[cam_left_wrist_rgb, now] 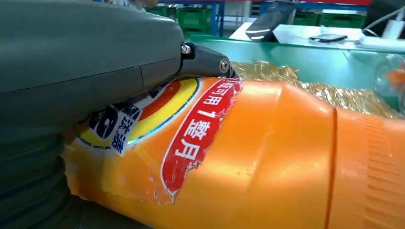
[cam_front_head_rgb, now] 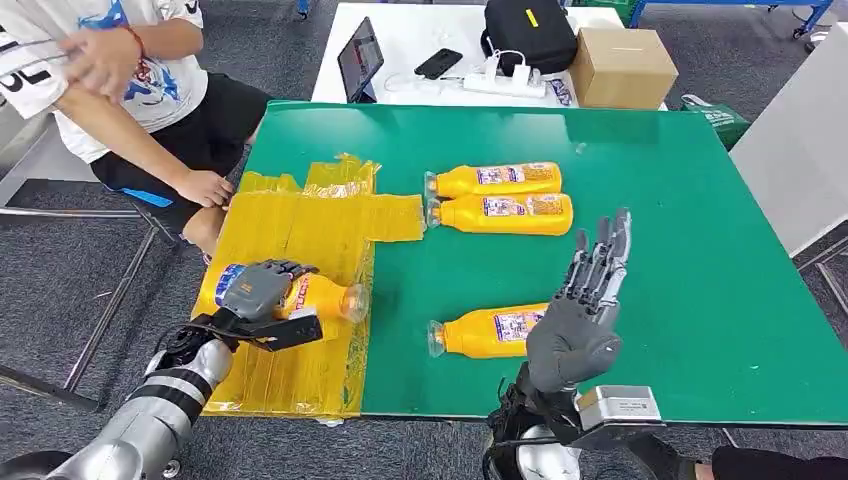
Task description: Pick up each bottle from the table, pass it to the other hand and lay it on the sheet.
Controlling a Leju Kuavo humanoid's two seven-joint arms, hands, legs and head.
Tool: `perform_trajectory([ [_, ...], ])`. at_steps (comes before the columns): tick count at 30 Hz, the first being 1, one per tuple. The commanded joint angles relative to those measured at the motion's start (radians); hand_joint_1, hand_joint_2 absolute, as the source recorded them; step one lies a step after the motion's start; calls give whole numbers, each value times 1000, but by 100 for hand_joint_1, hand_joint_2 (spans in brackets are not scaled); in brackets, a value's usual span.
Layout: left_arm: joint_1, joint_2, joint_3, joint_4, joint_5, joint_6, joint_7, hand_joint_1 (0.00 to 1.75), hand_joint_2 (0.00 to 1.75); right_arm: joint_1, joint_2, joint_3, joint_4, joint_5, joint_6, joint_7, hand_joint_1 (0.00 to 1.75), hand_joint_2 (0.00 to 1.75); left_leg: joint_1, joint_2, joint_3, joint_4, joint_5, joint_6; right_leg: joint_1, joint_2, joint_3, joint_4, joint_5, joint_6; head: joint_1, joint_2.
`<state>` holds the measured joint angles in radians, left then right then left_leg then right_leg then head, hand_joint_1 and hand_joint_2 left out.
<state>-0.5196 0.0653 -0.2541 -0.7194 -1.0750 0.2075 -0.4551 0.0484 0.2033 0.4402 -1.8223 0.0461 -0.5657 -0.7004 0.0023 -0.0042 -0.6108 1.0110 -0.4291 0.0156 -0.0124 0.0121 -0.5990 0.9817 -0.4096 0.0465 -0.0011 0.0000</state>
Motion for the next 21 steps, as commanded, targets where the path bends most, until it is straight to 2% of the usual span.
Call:
perform_trajectory([
  [1, 2, 49, -69, 108, 0, -16, 6, 175, 175, 3, 13, -67, 116, -9, 41, 2, 0, 0, 1, 3, 6, -2, -1, -1, 2, 2, 5, -3, 0, -2, 0, 0],
  [2, 23, 47, -61, 112, 15, -29, 12, 37, 175, 3, 30, -80, 165, -8, 79, 2, 0, 0, 1, 2, 3, -1, -1, -1, 1, 1, 3, -1, 0, -1, 0, 0],
  [3, 25, 46, -60, 110, 15, -27, 15, 37, 175, 3, 32, -83, 169, -12, 83, 2, 0, 0, 1, 3, 6, -2, -1, -1, 2, 2, 5, -2, 0, -2, 0, 0],
  [4, 28, 45, -60, 108, 13, -23, 19, 0, 175, 3, 35, -86, 174, -15, 89, 2, 0, 0, 1, 2, 5, -2, -1, -1, 1, 1, 5, -2, 0, -1, 0, 0],
  [8, 44, 41, -63, 100, 11, -32, 33, 0, 175, -8, 24, -70, 214, -44, 87, 2, 0, 0, 1, 3, 9, -3, -1, -1, 1, 2, 7, -2, 0, -1, 0, 0],
  [9, 52, 40, -63, 95, 12, -34, 37, 0, 0, -4, 33, -82, 223, -32, 97, 2, 0, 0, 2, 4, 12, -4, -2, -2, 3, 2, 11, -4, 1, -3, 0, 0],
  [10, 60, 36, -58, 89, 24, -44, 37, 0, 0, -5, 40, -89, 235, -18, 106, 2, 0, 0, 1, 2, 8, -2, -1, -1, 1, 1, 7, -1, 0, -1, 0, 0],
  [21, 163, 21, 25, -51, 242, -205, -35, 0, 0, -21, 54, -106, 316, -11, 135, 2, 0, 0, 1, 1, 12, -3, -1, -2, 1, 1, 13, -3, 0, -2, 0, 0],
])
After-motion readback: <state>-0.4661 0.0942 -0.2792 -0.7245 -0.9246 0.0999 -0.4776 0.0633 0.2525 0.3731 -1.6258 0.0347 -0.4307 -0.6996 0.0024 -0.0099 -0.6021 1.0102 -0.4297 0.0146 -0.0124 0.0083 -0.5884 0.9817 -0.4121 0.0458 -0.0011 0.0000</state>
